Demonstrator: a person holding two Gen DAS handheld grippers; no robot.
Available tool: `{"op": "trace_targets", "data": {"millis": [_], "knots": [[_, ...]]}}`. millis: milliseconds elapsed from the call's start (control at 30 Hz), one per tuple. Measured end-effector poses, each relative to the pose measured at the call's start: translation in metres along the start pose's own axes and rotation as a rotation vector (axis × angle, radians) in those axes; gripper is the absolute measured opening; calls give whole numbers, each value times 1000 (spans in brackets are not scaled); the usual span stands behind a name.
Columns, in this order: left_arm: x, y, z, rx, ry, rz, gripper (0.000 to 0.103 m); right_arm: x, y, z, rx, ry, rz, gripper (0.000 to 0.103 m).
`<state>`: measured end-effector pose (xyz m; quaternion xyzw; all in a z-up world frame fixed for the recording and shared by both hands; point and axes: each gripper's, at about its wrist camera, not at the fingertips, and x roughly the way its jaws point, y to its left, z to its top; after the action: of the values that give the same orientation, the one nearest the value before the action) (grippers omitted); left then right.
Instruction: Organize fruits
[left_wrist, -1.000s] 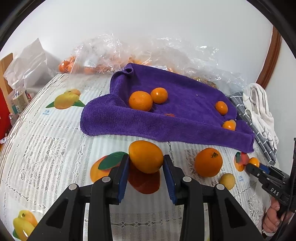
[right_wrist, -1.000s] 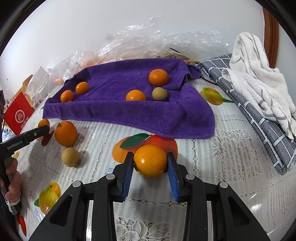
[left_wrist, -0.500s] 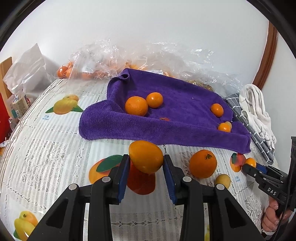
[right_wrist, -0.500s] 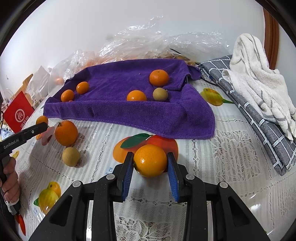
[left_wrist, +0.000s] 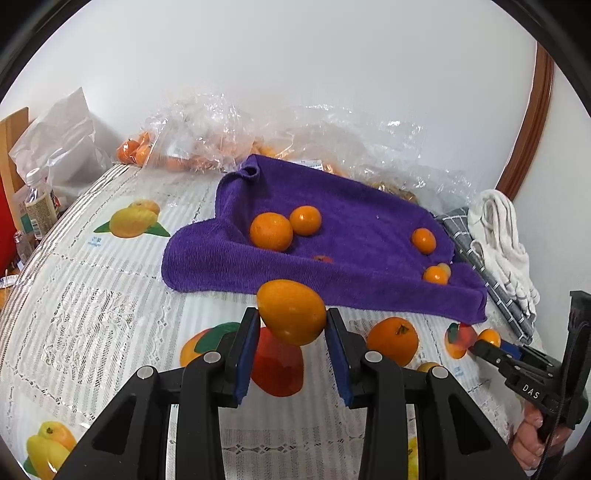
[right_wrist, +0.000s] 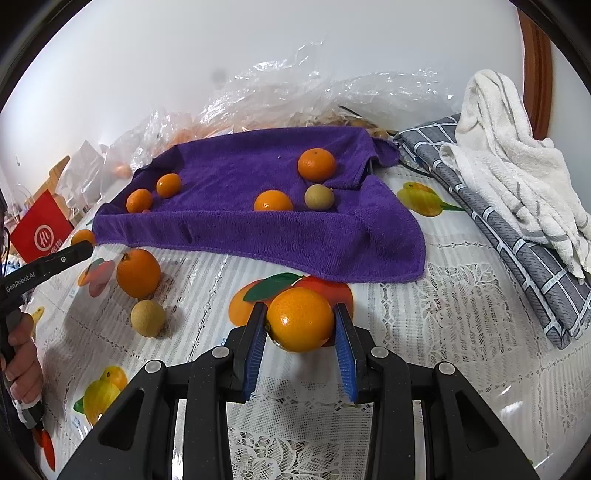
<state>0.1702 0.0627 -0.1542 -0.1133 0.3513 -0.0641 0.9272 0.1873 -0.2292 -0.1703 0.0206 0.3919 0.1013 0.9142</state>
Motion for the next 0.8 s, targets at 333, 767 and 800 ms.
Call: {"op": "trace_targets", "data": {"millis": [333, 767, 800], "knots": [[-4, -1, 0, 0, -13, -12, 34, 0, 0, 0, -4, 0, -1, 36], [-6, -2, 1, 5, -18, -18, 34, 1, 0, 0, -8, 0, -4, 35], [-6, -2, 1, 5, -18, -17, 34, 0, 0, 0, -8, -1, -3, 36]]}}
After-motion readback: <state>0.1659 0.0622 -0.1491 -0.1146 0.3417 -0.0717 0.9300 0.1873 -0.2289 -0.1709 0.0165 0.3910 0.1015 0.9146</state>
